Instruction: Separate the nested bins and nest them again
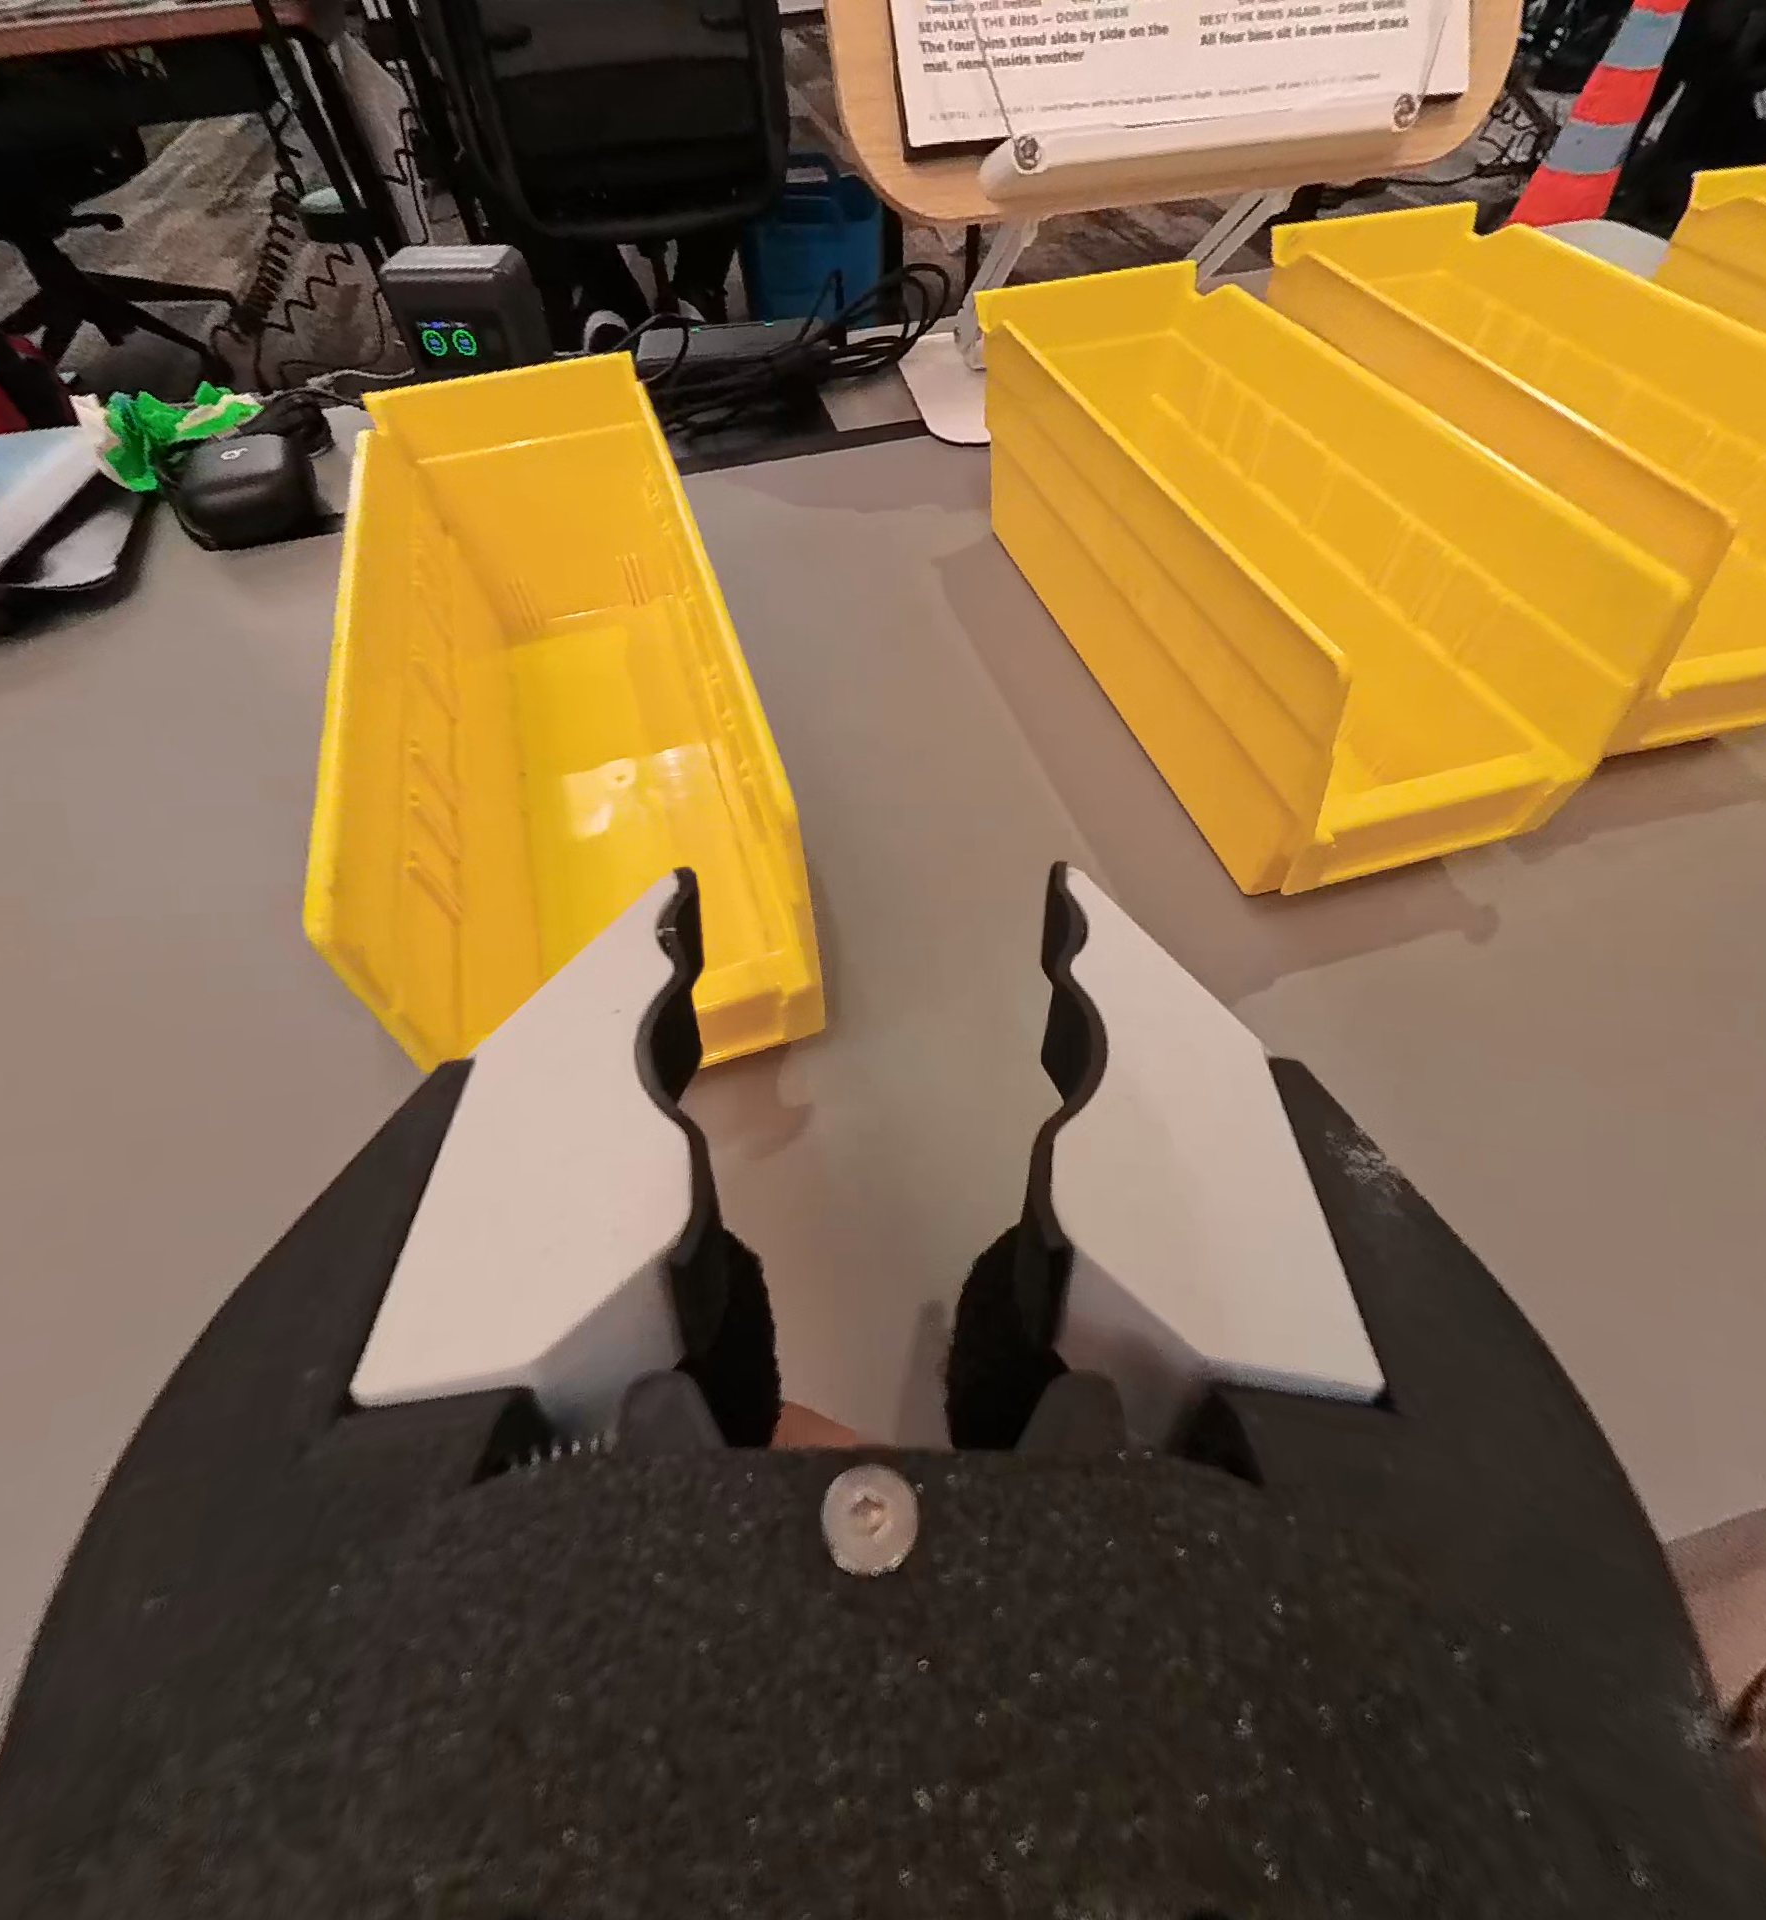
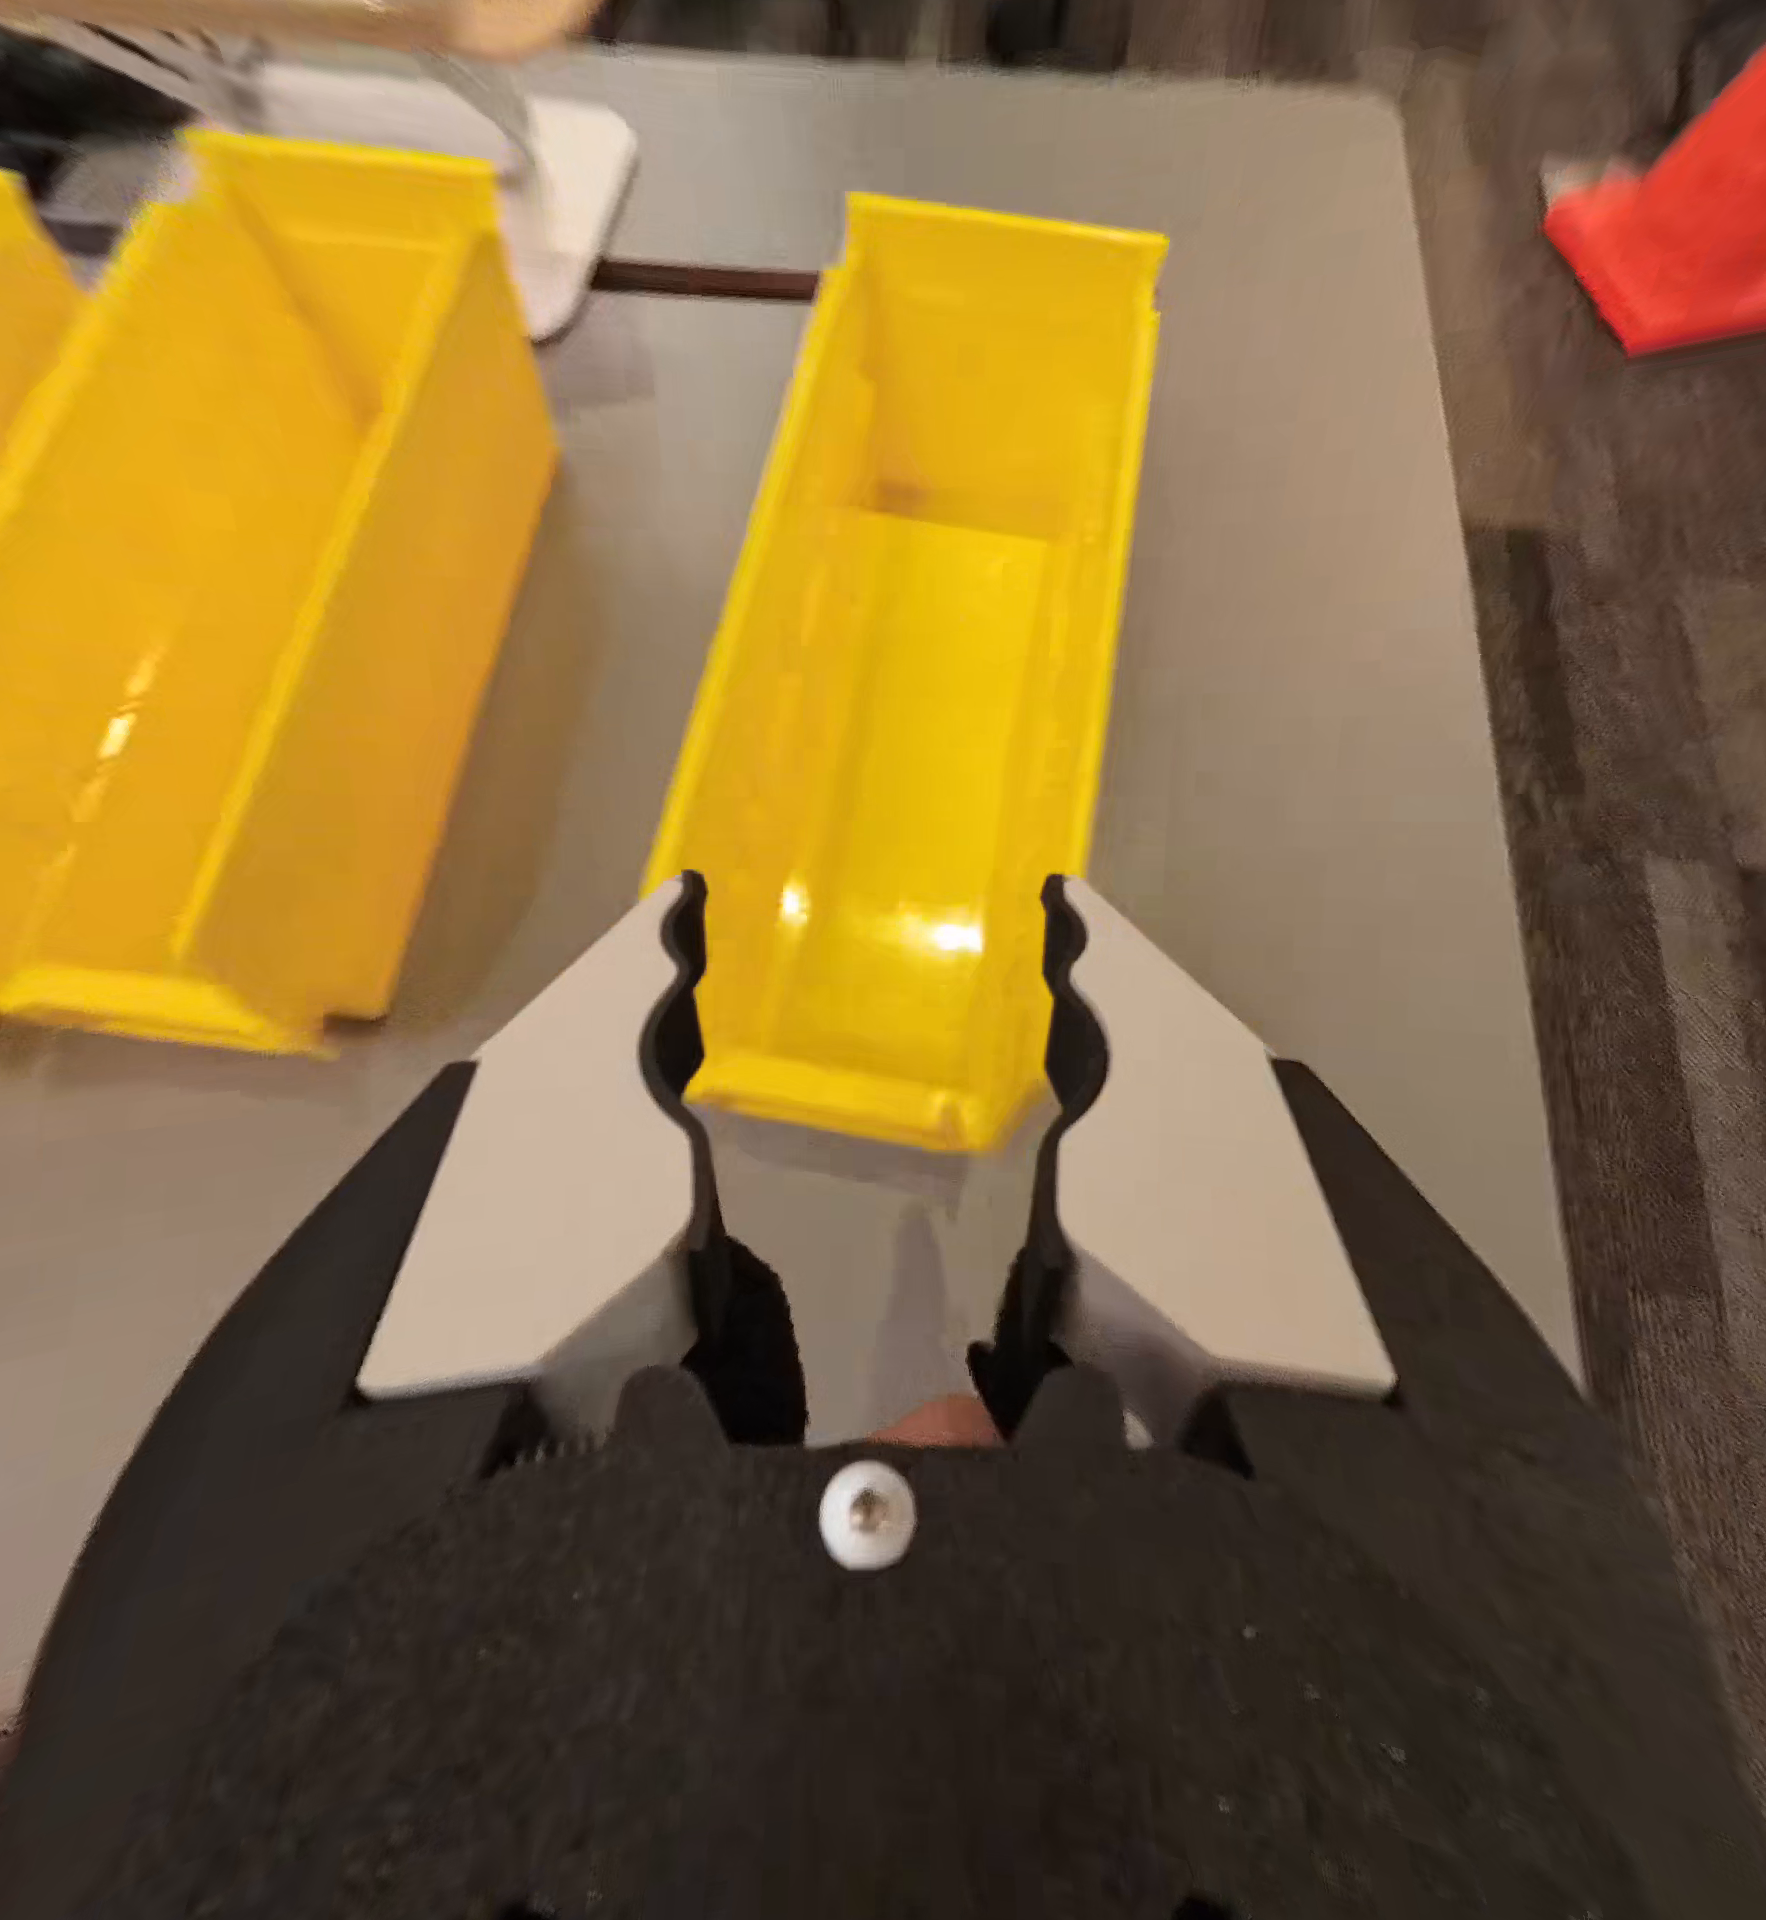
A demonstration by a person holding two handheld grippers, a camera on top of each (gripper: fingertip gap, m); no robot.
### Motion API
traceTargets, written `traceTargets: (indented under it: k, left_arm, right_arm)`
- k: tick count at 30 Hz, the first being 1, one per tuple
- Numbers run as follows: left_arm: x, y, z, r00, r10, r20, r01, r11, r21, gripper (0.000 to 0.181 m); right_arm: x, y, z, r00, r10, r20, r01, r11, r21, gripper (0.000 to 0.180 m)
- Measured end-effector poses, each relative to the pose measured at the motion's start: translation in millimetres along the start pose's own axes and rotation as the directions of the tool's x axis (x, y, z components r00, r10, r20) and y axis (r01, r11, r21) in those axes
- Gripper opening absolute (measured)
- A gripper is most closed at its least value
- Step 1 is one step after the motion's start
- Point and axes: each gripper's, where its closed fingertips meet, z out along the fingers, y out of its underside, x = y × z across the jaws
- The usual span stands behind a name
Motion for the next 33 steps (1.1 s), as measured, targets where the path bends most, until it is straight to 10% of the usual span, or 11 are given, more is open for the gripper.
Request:
traceTargets:
  k: [14, 26, 33]
  left_arm:
    - [10.4, -3.6, -3.1, 0.98, -0.16, -0.115, 0.162, 0.987, 0.006, 0.06]
    - [13.9, 0.9, -11.4, 0.972, -0.19, -0.138, 0.191, 0.982, -0.006, 0.056]
    - [28.8, -4.0, -7.5, 0.969, -0.169, -0.179, 0.171, 0.985, -0.005, 0.056]
  right_arm:
    - [61.6, -5.7, 124.8, 0.971, 0.235, -0.047, -0.217, 0.78, -0.587, 0.004]
    - [32.6, -71.6, 53.9, 0.944, 0.329, 0.013, -0.266, 0.785, -0.559, 0.004]
    - [-76.5, -120.5, 30.1, 0.914, 0.372, 0.163, -0.235, 0.813, -0.533, 0.004]
